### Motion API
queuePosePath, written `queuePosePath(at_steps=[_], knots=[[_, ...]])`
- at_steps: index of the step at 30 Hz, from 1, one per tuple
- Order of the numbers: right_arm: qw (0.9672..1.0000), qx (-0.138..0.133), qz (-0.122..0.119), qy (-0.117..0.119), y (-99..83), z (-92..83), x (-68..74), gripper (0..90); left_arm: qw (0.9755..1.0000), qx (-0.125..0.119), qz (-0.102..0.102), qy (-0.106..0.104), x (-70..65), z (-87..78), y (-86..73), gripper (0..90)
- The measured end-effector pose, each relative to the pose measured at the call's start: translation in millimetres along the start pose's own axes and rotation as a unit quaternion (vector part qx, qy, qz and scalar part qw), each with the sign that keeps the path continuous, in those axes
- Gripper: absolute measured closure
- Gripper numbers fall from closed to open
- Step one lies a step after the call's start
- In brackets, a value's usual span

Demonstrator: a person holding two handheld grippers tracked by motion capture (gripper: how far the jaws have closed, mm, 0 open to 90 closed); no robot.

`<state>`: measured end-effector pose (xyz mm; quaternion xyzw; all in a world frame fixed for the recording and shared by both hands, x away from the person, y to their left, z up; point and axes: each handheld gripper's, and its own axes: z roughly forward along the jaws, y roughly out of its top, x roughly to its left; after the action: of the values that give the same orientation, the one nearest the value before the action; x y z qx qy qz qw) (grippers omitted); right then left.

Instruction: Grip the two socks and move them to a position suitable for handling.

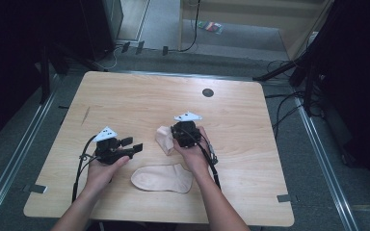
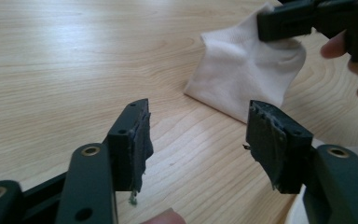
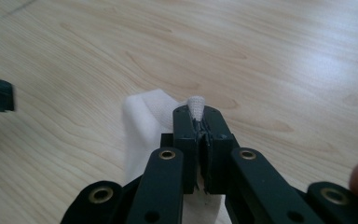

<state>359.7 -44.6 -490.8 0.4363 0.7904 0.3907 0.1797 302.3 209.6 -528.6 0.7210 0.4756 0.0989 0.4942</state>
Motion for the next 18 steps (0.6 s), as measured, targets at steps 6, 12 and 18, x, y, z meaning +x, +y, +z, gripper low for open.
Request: queuePosePath(at_steps=[6, 12, 18], knots=[[0.9999, -0.008, -0.005, 0.003, 12.7, -8.4, 10.8, 87.0, 0.9993, 0.027, 0.022, -0.013, -15.8, 11.0, 6.2, 35.0], [0.9999, -0.012, 0.011, 0.003, 16.7, -8.9, 11.0, 86.0, 0.9977, 0.057, 0.035, -0.011, -28.5, 27.2, 12.5, 36.1], [0.9995, -0.014, 0.025, 0.010, 14.6, -7.3, 12.3, 86.6, 0.9972, 0.065, 0.036, -0.007, -31.9, 34.8, 12.2, 36.7]])
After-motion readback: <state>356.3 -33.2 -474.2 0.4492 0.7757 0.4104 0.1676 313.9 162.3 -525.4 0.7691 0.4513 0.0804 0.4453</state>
